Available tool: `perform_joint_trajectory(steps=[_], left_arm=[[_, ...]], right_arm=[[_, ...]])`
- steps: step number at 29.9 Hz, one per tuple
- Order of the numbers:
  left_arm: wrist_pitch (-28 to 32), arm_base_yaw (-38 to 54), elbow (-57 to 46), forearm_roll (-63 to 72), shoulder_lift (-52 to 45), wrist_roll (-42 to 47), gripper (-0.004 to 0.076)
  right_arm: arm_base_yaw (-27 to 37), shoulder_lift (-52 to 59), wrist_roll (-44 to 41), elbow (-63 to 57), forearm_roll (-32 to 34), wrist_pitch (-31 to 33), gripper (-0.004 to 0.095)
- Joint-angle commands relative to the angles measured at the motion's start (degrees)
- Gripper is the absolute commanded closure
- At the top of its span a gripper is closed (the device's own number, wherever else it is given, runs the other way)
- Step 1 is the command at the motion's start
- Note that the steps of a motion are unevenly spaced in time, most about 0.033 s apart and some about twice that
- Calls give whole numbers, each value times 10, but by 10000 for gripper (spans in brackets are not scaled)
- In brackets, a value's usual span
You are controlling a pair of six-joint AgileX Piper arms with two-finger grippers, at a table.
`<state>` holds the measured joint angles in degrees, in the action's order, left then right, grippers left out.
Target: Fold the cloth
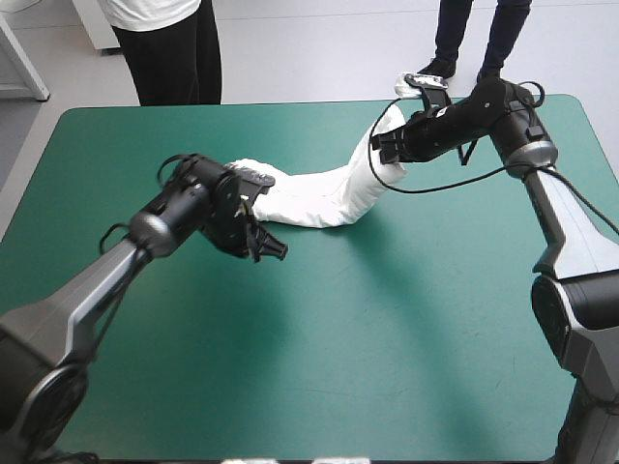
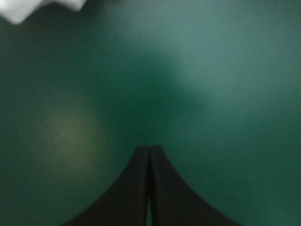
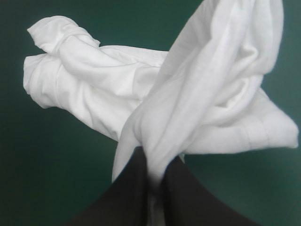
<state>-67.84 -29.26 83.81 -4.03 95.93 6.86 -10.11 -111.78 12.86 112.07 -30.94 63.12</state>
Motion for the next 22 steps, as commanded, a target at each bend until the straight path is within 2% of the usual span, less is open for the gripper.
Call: perform_joint_trajectory(steps=[1,6,11,16,22], left_arm=[[38,-1,-80,3,-140,29,734],[44,-1,-160,-2,-293,58,734],[47,-1,-193,0,-390,93,734],[22,-1,-201,3,-418,93,734],[-4,-1,-201,25,-417,97,734]], right_arm=[[-25,36,5,19,-25,-43,925],[-82,31,9,19,-13,-86,925],[-133,8,8,19,-8,-117,925],[-177,-28,11,27,-8,-179,925],[-208,-103,-2,101,-13,-183,925]])
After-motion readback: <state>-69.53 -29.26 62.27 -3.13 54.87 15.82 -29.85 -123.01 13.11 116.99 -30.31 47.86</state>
